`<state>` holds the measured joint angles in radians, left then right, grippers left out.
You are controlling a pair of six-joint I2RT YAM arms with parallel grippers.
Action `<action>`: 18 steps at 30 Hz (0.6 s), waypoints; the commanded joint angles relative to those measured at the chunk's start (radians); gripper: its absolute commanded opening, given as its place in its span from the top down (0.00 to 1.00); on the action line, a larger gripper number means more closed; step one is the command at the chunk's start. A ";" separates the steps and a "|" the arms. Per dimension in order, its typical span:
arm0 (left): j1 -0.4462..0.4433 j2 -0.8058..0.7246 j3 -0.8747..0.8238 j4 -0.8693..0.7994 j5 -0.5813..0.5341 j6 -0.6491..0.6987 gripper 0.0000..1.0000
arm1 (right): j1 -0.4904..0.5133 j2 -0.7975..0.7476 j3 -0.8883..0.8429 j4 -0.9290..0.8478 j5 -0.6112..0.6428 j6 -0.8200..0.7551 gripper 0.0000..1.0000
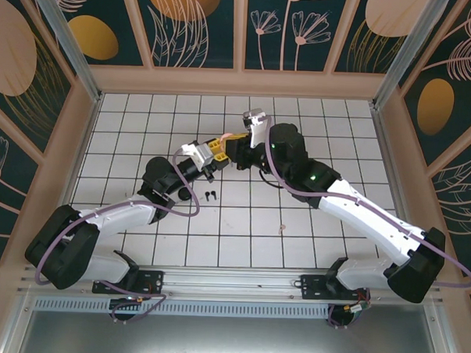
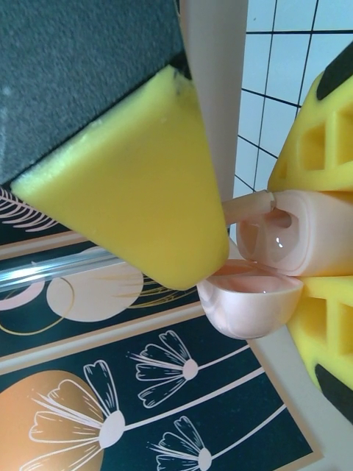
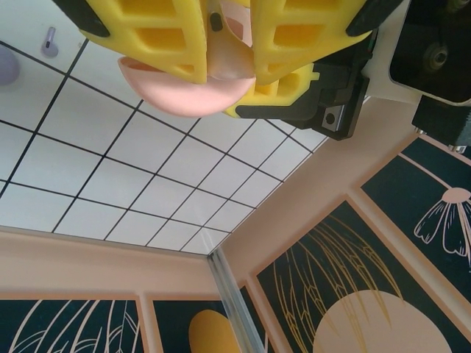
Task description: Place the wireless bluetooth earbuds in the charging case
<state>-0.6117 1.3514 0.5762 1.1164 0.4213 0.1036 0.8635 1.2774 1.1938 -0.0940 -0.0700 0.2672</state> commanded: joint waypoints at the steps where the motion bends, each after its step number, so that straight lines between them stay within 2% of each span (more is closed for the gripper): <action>1: -0.010 -0.016 0.033 0.034 0.024 -0.012 1.00 | 0.000 0.011 -0.022 0.017 0.027 -0.011 0.83; 18: -0.016 -0.023 0.048 0.023 0.025 -0.013 1.00 | 0.041 0.036 -0.042 -0.009 0.101 -0.051 0.84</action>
<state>-0.6121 1.3510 0.5774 1.0813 0.4202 0.1005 0.8890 1.2854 1.1770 -0.0853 0.0090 0.2379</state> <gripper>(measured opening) 0.232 0.167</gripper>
